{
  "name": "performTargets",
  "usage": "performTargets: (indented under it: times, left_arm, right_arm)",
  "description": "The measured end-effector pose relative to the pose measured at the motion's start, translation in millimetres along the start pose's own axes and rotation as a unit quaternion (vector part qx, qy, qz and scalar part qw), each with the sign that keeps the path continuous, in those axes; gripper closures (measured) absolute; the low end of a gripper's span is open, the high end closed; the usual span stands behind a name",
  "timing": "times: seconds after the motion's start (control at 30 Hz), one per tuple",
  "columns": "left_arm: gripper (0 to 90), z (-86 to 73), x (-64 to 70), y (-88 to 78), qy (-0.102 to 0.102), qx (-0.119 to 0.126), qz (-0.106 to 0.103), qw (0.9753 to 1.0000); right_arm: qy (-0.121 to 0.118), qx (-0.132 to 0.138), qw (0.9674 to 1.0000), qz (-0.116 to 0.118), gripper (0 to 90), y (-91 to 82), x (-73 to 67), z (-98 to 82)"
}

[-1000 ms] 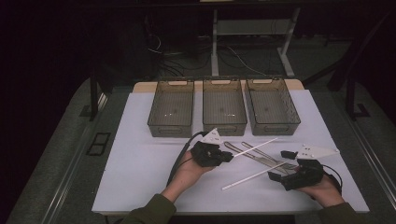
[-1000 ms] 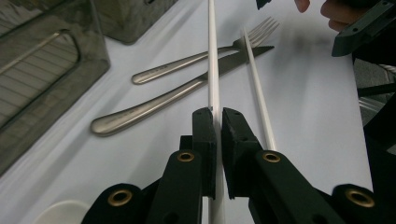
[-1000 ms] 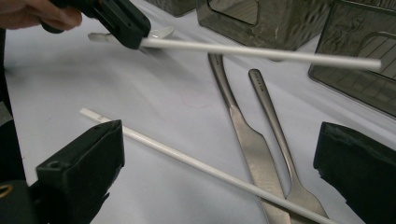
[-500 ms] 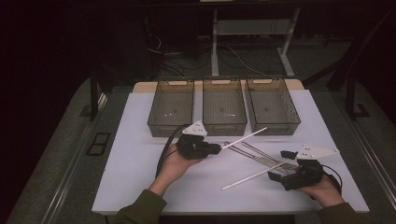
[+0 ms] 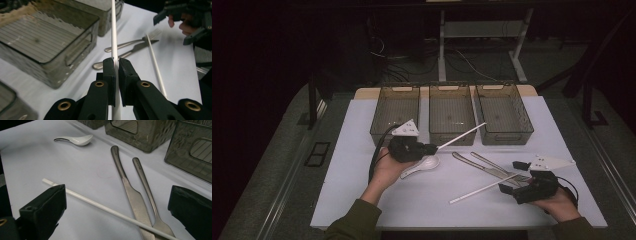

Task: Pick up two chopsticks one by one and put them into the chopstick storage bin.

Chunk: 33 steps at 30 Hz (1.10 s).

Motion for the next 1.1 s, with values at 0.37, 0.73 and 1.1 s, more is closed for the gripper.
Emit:
performTargets:
  times: [0.37, 0.73, 1.1]
  left_arm:
    - [83.6, 3.3, -28.8, -19.6, -0.017, 0.017, 0.035, 0.9991]
    - [83.6, 8.3, -73.2, -40.8, -0.04, 0.034, 0.084, 0.9951]
    - [83.5, 5.0, -113.5, -56.6, -0.066, 0.03, 0.128, 0.9891]
  right_arm:
    - [0.001, -0.001, 1.0, 0.001, 1.9, 0.8, 0.6, -0.2]
    - [0.005, -0.005, 1.0, 0.0, 1.9, 1.9, 2.0, -1.3]
    - [0.006, -0.006, 1.0, -0.001, 1.9, 1.8, 2.6, -1.7]
Point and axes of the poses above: each handheld gripper's, and its own axes: y roughly forward along the jaws, z roughly out of its top, x roughly to its right, the point moved 5 cm from there along y, roughly forward along the jaws, and after that the axes turned 1 degree about x, right-handed, at the moved point
